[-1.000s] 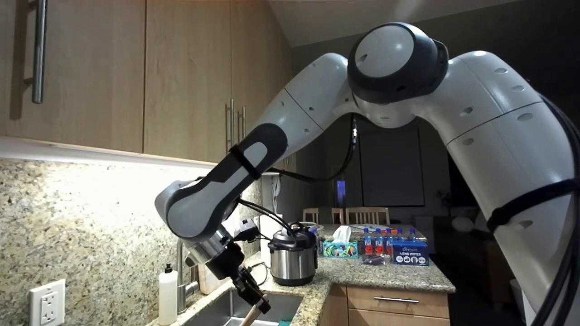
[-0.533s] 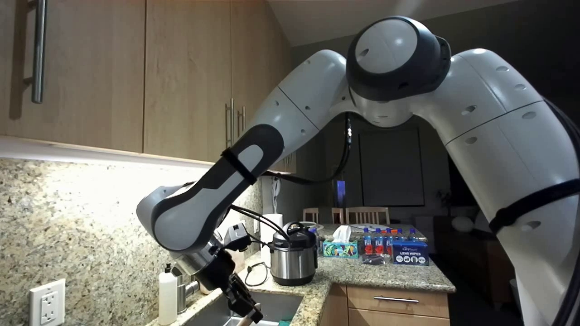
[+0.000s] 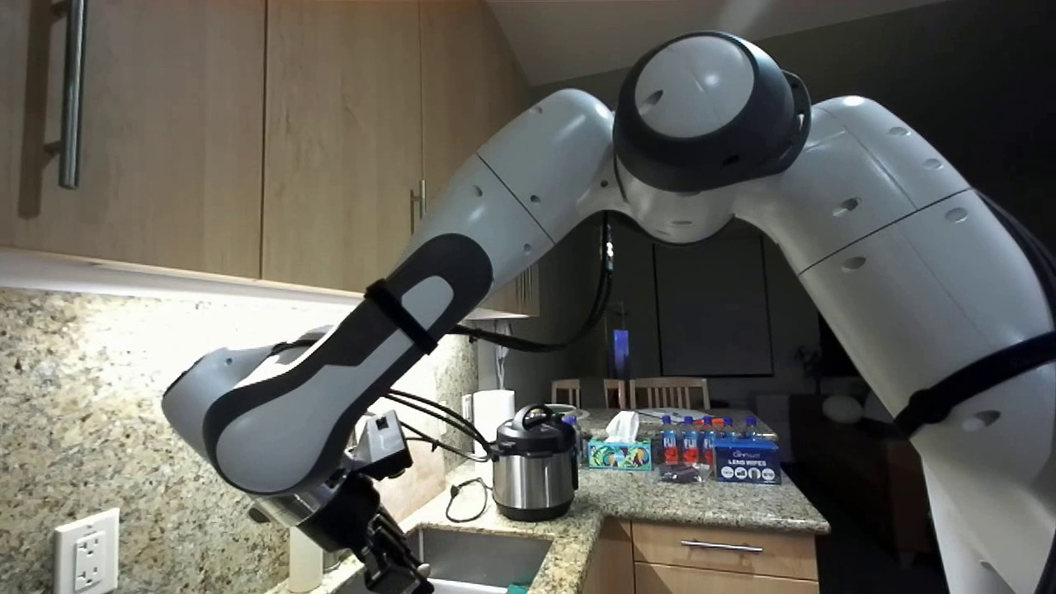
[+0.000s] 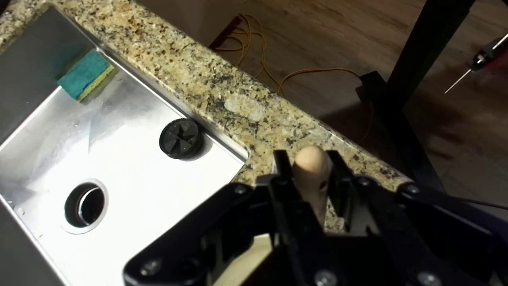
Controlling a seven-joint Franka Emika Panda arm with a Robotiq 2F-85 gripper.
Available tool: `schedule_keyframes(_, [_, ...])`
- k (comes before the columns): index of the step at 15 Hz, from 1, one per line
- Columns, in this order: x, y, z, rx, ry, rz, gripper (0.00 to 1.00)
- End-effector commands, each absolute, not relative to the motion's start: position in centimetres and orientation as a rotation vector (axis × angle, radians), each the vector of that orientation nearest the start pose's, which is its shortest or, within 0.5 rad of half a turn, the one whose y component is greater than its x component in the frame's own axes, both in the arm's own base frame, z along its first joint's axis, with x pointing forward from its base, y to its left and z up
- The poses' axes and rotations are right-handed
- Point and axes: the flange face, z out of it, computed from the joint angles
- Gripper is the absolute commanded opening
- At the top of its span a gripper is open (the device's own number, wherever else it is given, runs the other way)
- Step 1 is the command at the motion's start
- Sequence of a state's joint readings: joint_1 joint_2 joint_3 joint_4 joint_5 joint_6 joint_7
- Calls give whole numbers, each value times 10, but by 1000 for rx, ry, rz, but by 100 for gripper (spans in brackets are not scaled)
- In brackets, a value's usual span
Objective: Use the wooden spoon to stir the contents in the white pot
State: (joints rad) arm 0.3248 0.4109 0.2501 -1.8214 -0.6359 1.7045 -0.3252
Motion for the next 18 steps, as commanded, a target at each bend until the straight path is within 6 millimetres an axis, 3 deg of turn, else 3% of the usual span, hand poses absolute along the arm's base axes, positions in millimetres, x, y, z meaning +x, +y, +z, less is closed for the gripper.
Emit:
schedule_keyframes(1, [537,281,297,2097,1368,-504,9])
schedule_keyframes(4, [549,274,296,2082,1335,-502,9])
schedule_keyframes(6, [556,258,296,2036,1275,-560,9])
schedule_keyframes(11, [552,230,286,1888,1142,-883,9])
schedule_keyframes(18, [541,252,258,1694,1156,-1182,9])
